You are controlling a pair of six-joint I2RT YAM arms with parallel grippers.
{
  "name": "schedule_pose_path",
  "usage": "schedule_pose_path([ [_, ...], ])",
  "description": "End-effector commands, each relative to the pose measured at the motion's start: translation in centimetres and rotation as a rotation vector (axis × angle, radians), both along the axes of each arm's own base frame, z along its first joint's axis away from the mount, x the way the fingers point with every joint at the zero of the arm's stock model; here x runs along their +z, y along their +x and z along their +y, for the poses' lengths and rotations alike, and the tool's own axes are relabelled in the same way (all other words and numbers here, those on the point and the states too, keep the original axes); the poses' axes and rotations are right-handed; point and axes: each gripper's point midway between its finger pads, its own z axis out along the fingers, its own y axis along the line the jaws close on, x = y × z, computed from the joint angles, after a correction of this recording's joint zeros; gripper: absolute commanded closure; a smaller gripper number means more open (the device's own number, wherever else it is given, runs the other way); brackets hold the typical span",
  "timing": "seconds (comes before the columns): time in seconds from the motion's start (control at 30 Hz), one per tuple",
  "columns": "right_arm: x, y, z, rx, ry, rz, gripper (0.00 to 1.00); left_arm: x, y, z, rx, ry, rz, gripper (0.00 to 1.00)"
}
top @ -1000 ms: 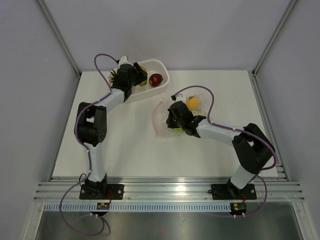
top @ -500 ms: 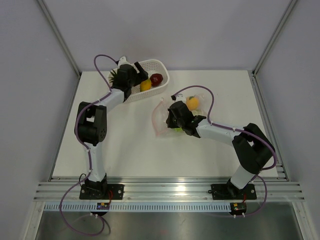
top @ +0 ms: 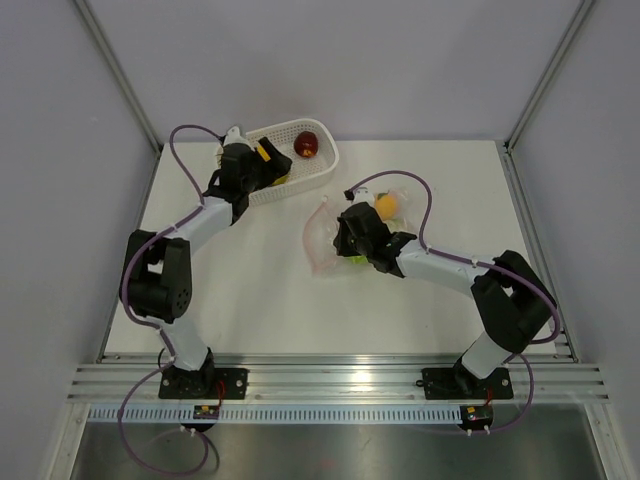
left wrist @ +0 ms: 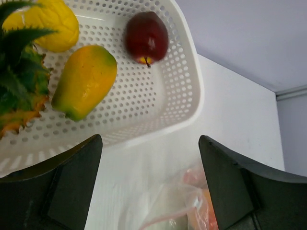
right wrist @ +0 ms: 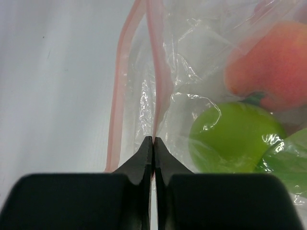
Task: Open the zip-top bag and remove the fake food
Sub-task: Place the fake fruit in the bin, then pick up the fake fruit from the zipper food storage bag.
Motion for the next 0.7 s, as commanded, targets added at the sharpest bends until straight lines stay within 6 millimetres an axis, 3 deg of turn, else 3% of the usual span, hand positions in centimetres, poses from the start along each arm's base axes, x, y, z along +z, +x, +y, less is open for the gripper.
schedule_pose_path([
  [0.0,2.8,0.5,0.7,0.020,0.054,-0.071,0.94,3.5,-3.0,-1.0,-0.059,-0.137,-0.087,0.16],
  [0.17,3.2,0.4,0.6,0.021,0.056,-0.079,1.00,1.8,-7.6,-2.6,-0.151,-0.285,-0.066,0.18],
  [0.2,3.3,0.4,0.6,0.022,0.059,-0.084,1.00,2.6,-8.5,-3.2,-0.169,-0.298,-0.079,0.18],
  [0.27,3.7,0.4,0.5,0.020,0.067,-0.093,1.00,2.6,-9.8,-3.7,-0.178,-0.286,-0.089,0.18],
  [0.37,4.1,0.1,0.8,0.038,0.086,-0.094,1.00,2.3,-12.7,-6.1,-0.234,-0.232,-0.079,0.19],
  [0.5,4.6,-0.1,0.9,0.046,0.097,-0.103,1.00,0.5,-15.6,-8.0,-0.283,-0.222,-0.035,0.23],
  [0.67,5.1,-0.2,1.0,0.049,0.095,-0.120,1.00,-1.6,-16.4,-9.0,-0.325,-0.232,0.006,0.31],
])
